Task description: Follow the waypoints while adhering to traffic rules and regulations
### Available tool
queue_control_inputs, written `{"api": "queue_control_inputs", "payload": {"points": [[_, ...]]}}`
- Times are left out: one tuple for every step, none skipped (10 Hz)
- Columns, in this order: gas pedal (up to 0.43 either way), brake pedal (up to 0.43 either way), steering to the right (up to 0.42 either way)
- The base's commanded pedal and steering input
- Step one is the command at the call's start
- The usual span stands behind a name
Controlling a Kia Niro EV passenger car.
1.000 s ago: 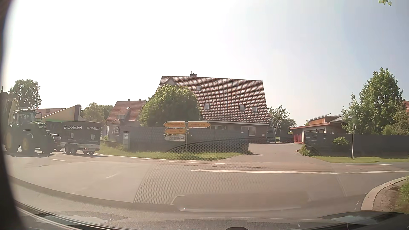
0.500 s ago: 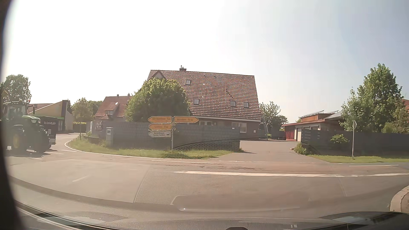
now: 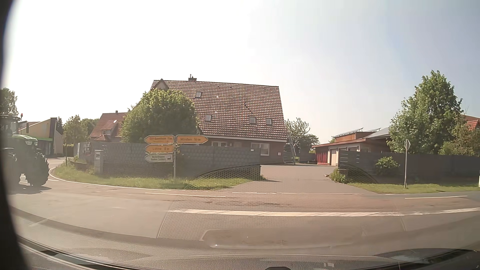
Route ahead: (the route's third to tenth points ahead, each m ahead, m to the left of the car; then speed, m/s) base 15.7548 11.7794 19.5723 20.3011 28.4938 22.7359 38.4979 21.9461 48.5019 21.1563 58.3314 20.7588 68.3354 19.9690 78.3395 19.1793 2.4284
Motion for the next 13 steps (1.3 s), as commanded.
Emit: {"api": "queue_control_inputs", "payload": {"points": [[0.000, 0.238, 0.219], [0.000, 0.238, 0.203], [0.000, 0.238, 0.179], [0.000, 0.238, 0.141], [0.000, 0.238, 0.091], [0.000, 0.232, 0.033], [0.000, 0.220, -0.022], [0.000, 0.171, -0.073], [0.000, 0.146, -0.129], [0.000, 0.128, -0.189], [0.000, 0.104, -0.215], [0.000, 0.091, -0.215], [0.000, 0.085, -0.199]]}}
